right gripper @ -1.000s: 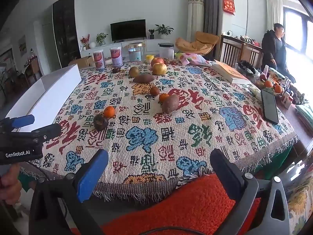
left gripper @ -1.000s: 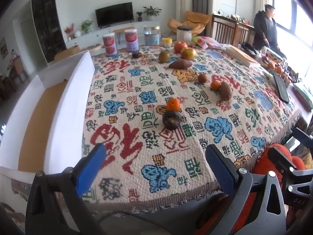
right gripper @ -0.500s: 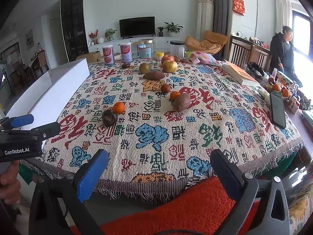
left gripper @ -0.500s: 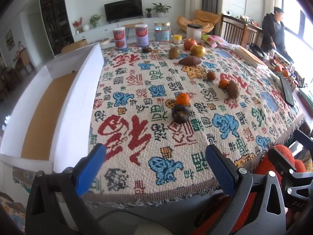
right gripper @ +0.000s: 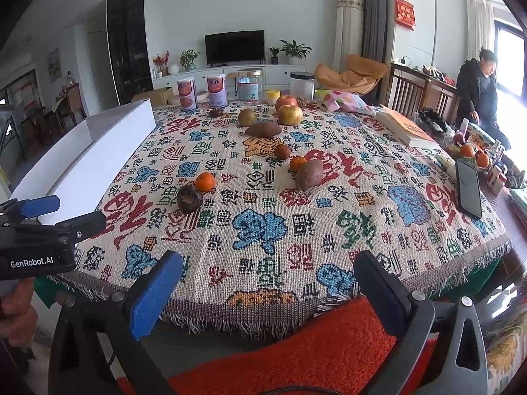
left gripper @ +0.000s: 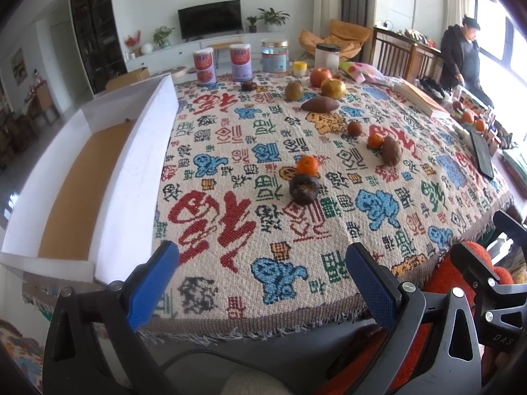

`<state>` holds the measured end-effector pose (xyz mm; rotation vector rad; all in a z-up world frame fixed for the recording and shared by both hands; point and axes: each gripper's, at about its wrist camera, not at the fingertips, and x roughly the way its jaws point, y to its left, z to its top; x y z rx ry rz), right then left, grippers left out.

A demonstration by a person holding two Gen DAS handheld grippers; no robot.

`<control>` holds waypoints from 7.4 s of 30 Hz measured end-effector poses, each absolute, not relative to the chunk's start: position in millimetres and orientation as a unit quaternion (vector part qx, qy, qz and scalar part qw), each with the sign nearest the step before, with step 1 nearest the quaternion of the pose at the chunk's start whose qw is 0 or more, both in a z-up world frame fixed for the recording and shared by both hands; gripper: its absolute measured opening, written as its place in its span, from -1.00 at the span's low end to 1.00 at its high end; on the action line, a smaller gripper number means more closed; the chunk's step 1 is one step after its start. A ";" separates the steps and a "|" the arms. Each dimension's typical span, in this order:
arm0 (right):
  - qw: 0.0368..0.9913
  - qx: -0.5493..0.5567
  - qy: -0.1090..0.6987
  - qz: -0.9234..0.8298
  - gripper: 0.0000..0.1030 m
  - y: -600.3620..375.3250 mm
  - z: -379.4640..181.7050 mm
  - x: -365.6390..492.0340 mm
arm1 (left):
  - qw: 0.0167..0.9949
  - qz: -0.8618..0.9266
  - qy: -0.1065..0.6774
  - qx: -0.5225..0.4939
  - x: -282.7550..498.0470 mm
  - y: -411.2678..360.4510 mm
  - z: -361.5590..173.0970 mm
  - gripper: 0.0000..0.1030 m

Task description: Organize fruits

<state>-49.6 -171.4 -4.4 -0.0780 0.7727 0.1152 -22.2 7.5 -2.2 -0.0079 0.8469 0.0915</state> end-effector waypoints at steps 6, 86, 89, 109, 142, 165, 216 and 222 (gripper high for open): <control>0.919 -0.034 0.387 0.066 1.00 -171.3 -11.1 -44.9 | 0.909 0.047 0.414 -0.009 -13.3 8.9 -2.3 0.98; 0.925 0.036 0.352 0.136 1.00 -181.0 -36.3 -33.4 | 0.884 0.069 0.461 -0.010 26.7 20.3 -66.3 0.98; 0.926 0.040 0.350 0.136 1.00 -182.8 -36.2 -34.3 | 0.881 0.064 0.468 -0.004 34.3 17.5 -78.3 0.98; 0.923 0.058 0.353 0.144 1.00 -188.3 -38.8 -33.2 | 0.869 0.055 0.491 -0.030 41.4 22.7 -109.4 0.99; 0.877 0.033 0.459 0.138 0.32 -227.4 -20.3 131.7 | 0.889 -0.020 0.452 -0.076 68.8 67.6 -71.4 -0.23; 0.793 -0.017 0.512 0.330 -0.44 -37.9 -12.6 197.6 | 0.890 0.136 0.407 -0.154 13.0 224.0 21.0 -0.23; 0.854 -0.017 0.515 0.075 1.00 -157.9 -113.6 103.7 | 0.896 0.045 0.442 -0.022 95.5 41.2 -108.7 0.88; 0.854 -0.033 0.515 0.070 1.00 -154.4 -115.3 104.3 | 0.896 0.046 0.442 -0.021 96.4 40.9 -108.9 0.89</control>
